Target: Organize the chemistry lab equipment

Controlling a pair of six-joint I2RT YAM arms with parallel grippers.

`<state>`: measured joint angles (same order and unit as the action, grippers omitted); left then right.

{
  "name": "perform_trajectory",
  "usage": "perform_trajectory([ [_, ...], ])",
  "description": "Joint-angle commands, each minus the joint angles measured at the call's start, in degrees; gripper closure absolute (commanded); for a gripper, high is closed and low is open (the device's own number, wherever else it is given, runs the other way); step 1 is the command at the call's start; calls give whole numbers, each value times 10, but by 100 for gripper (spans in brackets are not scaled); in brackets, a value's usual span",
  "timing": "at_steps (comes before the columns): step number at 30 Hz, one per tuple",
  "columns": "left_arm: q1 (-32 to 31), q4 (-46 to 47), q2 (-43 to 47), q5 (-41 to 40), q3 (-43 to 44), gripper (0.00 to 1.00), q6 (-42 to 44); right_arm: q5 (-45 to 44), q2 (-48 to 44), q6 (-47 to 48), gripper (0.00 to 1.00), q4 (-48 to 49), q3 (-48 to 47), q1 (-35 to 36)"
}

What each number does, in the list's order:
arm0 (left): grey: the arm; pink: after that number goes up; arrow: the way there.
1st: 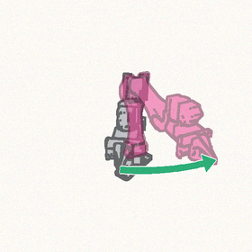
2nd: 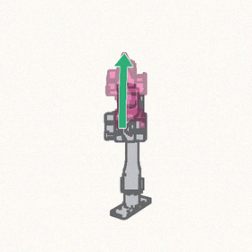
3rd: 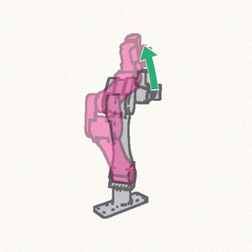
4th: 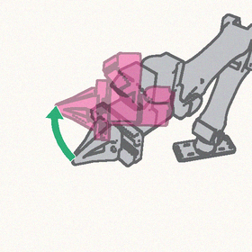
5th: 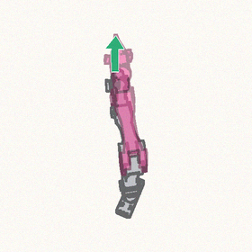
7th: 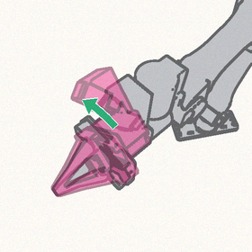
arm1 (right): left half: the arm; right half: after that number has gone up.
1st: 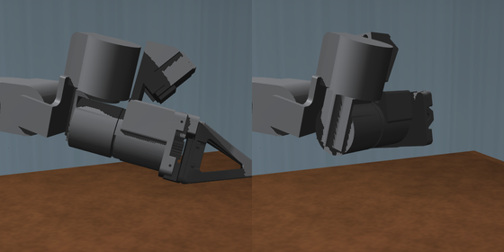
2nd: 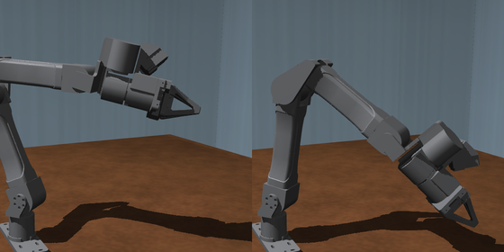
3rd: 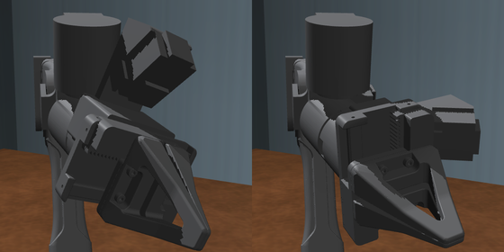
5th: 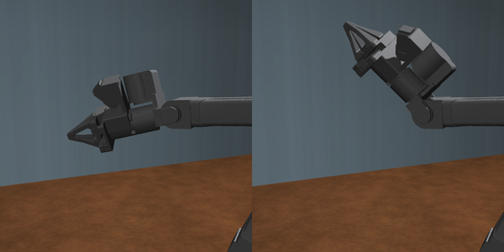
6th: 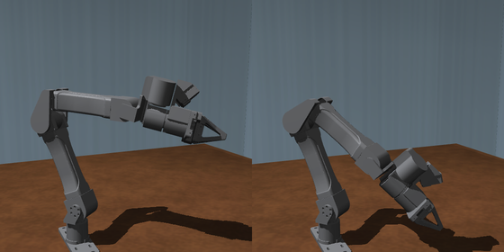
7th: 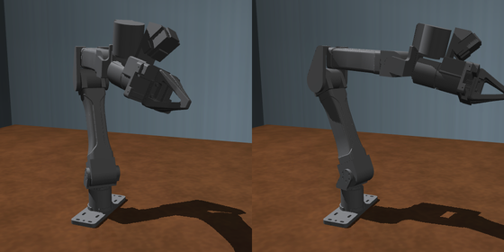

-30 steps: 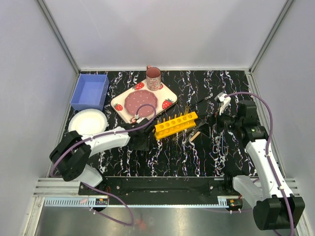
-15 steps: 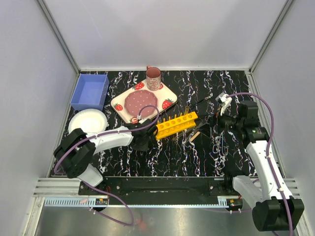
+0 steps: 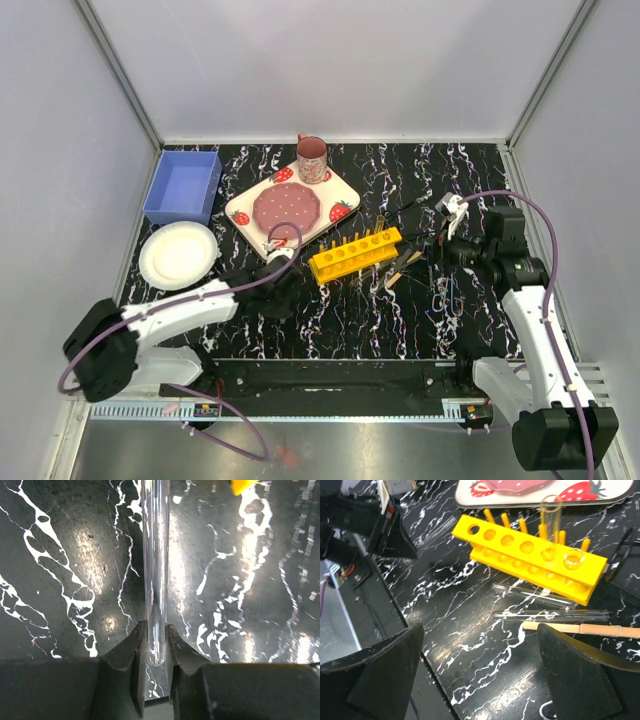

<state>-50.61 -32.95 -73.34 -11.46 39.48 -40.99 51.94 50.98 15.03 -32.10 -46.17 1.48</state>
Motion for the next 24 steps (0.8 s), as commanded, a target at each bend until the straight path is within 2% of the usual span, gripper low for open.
perform_trajectory([
  [1,-12,15,100,42,-30,91,3,61,18,117,0,-104,-71,-2],
  [5,-27,32,217,70,-50,91,16,95,65,212,1,-253,-165,-2],
  [8,-48,57,268,79,-57,91,28,116,118,283,0,-370,-235,5],
  [11,-70,96,314,87,-63,91,40,120,161,326,0,-438,-282,23],
  [14,-90,147,324,99,-60,91,53,101,175,304,0,-437,-298,71],
  [17,-118,192,295,104,-27,91,80,80,174,232,0,-389,-298,149],
  [20,-151,206,248,94,22,91,111,86,173,144,0,-331,-290,198],
  [21,-164,208,239,91,33,91,116,90,176,102,0,-316,-289,201],
  [24,-180,220,201,87,71,91,134,91,194,57,0,-293,-285,201],
])
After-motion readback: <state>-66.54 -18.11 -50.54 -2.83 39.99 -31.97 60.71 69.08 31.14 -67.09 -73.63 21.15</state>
